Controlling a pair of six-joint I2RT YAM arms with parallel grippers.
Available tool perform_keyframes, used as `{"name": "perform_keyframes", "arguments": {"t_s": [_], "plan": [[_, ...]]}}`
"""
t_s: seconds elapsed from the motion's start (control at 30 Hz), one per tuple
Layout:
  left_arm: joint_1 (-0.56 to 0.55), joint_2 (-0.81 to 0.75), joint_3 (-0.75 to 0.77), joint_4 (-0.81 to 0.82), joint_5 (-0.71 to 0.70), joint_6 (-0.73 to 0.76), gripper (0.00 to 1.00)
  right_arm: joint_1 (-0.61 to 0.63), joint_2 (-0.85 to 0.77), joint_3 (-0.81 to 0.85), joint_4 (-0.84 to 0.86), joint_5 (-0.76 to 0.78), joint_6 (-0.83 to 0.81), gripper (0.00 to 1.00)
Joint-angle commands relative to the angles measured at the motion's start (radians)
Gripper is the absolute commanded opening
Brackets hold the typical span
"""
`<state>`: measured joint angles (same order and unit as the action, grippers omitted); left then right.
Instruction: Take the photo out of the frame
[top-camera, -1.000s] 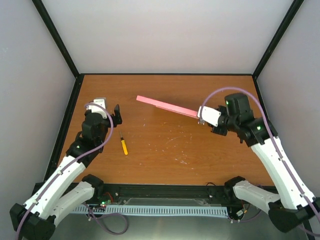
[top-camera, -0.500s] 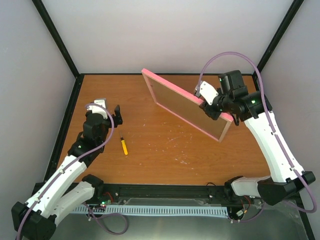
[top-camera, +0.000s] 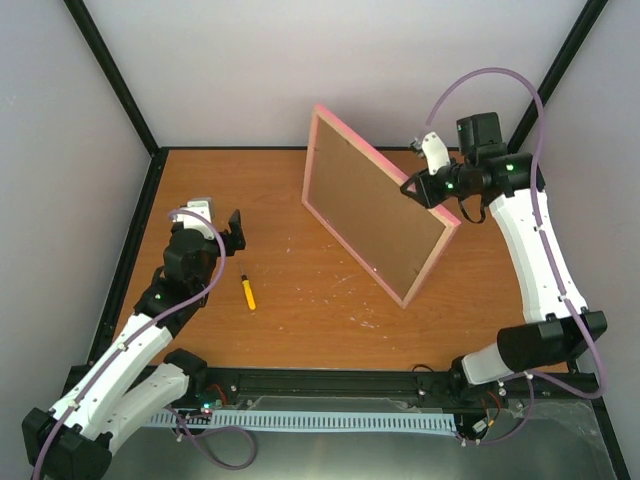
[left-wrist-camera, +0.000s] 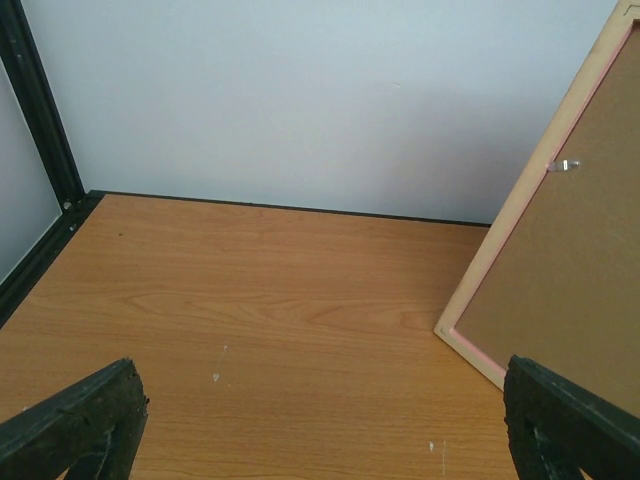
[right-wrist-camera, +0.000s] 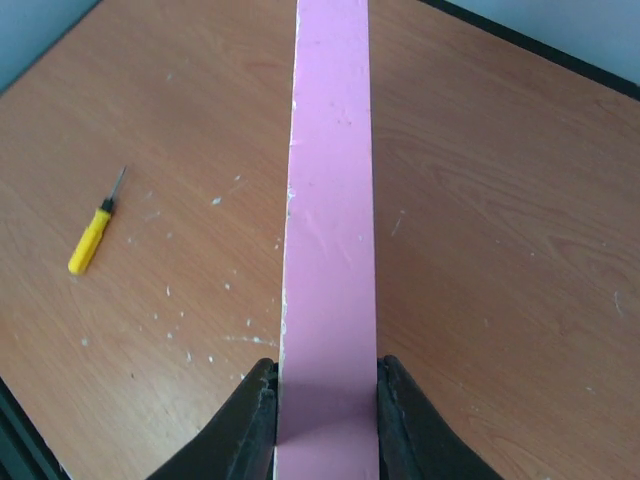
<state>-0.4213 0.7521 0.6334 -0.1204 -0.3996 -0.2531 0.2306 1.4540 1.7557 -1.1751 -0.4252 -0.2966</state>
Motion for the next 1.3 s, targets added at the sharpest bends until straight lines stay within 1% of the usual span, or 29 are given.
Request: {"name": "perform_keyframes", "arguments": {"t_s": [0.0,0.17,0.33,0.43,0.6,0.77,0.83,0.87,1.0,1.03,1.1,1.27], "plan": [[0.009,-0.009,-0.002,0.033,0.019,-0.011,0.96,-0.1,0.051,0.037,0.117,-0.192,0.129,0.03],[0.009,0.0,0.002,0.031,0.024,-0.008,0.96,-0.244,0.092,-0.036,0.179,-0.323,0.221,0.03],[0.009,0.005,0.0,0.034,0.037,-0.007,0.97,-0.361,0.091,-0.194,0.259,-0.432,0.291,0.03],[0.009,0.01,0.0,0.041,0.056,-0.001,0.97,-0.405,0.069,-0.327,0.326,-0.505,0.313,0.03],[0.009,0.023,0.002,0.045,0.08,0.007,0.97,-0.471,0.025,-0.591,0.488,-0.59,0.421,0.03],[0.009,0.022,-0.003,0.051,0.096,0.011,0.97,-0.503,0.044,-0.734,0.577,-0.654,0.439,0.03],[0.009,0.021,-0.005,0.052,0.096,0.011,0.97,-0.511,0.051,-0.771,0.611,-0.671,0.438,0.08],[0.009,0.022,-0.005,0.053,0.097,0.011,0.97,-0.514,0.061,-0.779,0.61,-0.678,0.425,0.14],[0.009,0.024,-0.005,0.054,0.099,0.013,0.97,-0.513,0.115,-0.777,0.569,-0.716,0.348,0.29],[0.009,0.025,-0.006,0.054,0.099,0.011,0.97,-0.513,0.127,-0.777,0.561,-0.72,0.337,0.31],[0.009,0.028,-0.006,0.054,0.099,0.011,0.97,-0.513,0.158,-0.781,0.545,-0.721,0.313,0.35],[0.009,0.035,-0.006,0.054,0.109,0.007,0.97,-0.513,0.213,-0.804,0.536,-0.713,0.268,0.39]]}}
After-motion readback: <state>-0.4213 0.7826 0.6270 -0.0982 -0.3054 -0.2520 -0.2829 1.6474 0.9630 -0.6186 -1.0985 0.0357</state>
